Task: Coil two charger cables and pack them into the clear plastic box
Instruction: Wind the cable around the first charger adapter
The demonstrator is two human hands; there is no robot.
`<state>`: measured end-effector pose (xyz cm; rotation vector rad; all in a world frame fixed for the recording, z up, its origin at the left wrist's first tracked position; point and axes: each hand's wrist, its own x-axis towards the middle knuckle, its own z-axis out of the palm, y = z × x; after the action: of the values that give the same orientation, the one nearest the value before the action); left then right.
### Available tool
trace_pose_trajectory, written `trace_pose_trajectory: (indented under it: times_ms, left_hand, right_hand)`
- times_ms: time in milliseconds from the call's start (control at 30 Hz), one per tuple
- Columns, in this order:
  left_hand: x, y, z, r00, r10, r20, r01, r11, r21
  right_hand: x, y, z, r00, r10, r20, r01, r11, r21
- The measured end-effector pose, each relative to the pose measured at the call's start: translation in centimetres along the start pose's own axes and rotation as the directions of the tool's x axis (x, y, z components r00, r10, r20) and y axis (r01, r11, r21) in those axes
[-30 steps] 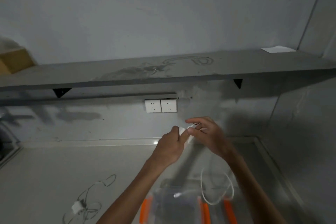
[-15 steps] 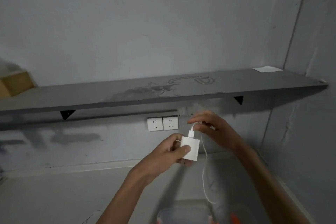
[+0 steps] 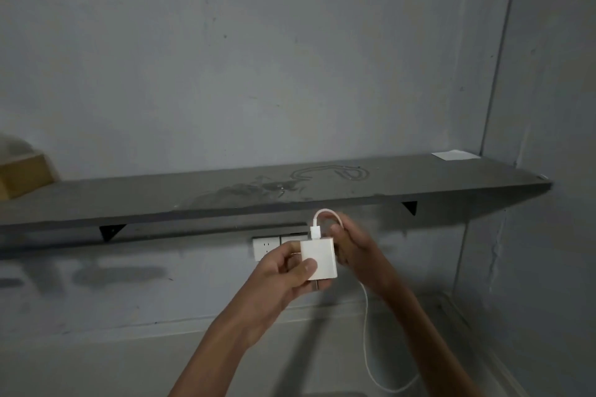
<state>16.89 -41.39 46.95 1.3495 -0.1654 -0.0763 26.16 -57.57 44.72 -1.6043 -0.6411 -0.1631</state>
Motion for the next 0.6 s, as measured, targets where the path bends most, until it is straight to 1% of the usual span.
trace_pose_trajectory:
  times_ms: [67, 133, 167, 233, 267, 333, 367, 467, 533, 600]
  left_hand:
    - [0.3, 0.4, 0.6, 1.0, -0.007, -0.01, 0.005, 0.989, -0.146]
    - [1.2, 1.1, 1.1, 0.999, -0.016, -0.048, 0.001, 0.954, -0.3]
    - [1.7, 1.4, 1.3, 0.996, -0.02, -0.088, -0.01, 0.943, -0.334]
    - [2.9, 1.6, 1.0, 0.982, -0.012, -0.189, -0.042, 0.959, -0.28]
    - [3.5, 1.6, 0.8, 0.973, -0.009, -0.23, -0.046, 0.972, -0.231]
    - [4.2, 0.8, 0.4, 0.955, -0.026, -0.295, -0.02, 0.988, -0.152]
    - [4.4, 0.2, 0.3, 0.947, -0.041, -0.318, 0.004, 0.993, -0.118]
    - [4.5, -1.9, 0.2, 0.932, -0.063, -0.357, 0.064, 0.998, -0.01]
    - [4.2, -3.0, 0.2, 0.926, -0.056, -0.374, 0.091, 0.993, 0.074]
    - [3.6, -3.5, 0.4, 0.926, -0.019, -0.377, 0.089, 0.982, 0.168]
  right_hand:
    - [-0.3, -0.7, 0.3, 0.999, -0.03, -0.024, 0.03, 1.0, -0.001]
    - [-1.8, 0.0, 1.6, 1.0, 0.022, -0.009, -0.022, 1.0, -0.003]
    - [-3.0, 1.0, 2.3, 0.999, 0.045, 0.006, -0.044, 0.997, -0.059]
    - [-5.9, 2.6, 3.0, 0.997, 0.066, 0.045, -0.055, 0.974, -0.22]
    - [-7.2, 2.9, 3.0, 0.996, 0.066, 0.059, -0.048, 0.963, -0.266]
    - [-9.0, 2.2, 2.6, 0.992, 0.054, 0.117, -0.011, 0.94, -0.341]
    - [-9.4, 1.6, 2.2, 0.988, 0.045, 0.145, 0.018, 0.914, -0.406]
    - [-10.2, -0.4, 1.4, 0.979, 0.001, 0.205, 0.125, 0.79, -0.6]
    - [-10.1, -1.4, 0.6, 0.971, -0.055, 0.235, 0.203, 0.714, -0.671]
    - [-9.4, -2.7, -0.5, 0.955, -0.133, 0.265, 0.289, 0.617, -0.732]
